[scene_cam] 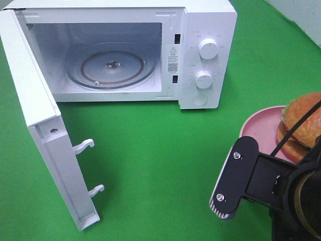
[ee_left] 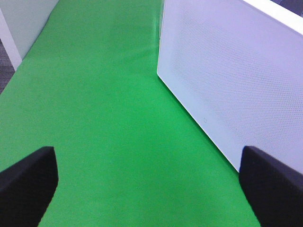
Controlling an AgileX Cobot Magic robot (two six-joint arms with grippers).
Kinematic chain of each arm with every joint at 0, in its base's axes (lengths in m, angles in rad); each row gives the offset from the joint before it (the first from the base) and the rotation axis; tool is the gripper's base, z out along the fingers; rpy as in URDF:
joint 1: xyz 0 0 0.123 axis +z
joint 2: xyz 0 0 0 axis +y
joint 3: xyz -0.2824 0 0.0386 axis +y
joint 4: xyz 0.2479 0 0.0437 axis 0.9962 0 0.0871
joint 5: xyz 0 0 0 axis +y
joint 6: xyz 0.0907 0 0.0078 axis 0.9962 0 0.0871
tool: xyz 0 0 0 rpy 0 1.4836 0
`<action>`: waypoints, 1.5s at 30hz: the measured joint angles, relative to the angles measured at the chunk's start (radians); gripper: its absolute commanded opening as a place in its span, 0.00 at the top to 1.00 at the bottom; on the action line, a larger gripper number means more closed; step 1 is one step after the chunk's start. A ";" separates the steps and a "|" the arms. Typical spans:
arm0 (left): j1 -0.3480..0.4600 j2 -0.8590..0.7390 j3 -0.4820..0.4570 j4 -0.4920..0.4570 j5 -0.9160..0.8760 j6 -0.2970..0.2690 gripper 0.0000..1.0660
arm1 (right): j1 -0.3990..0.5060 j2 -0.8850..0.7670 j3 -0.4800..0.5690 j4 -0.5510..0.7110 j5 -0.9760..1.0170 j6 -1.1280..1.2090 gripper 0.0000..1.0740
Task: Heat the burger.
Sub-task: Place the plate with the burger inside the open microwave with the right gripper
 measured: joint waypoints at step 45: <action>0.000 0.000 0.000 0.000 0.000 0.000 0.10 | 0.016 0.000 0.005 -0.121 -0.234 -0.448 1.00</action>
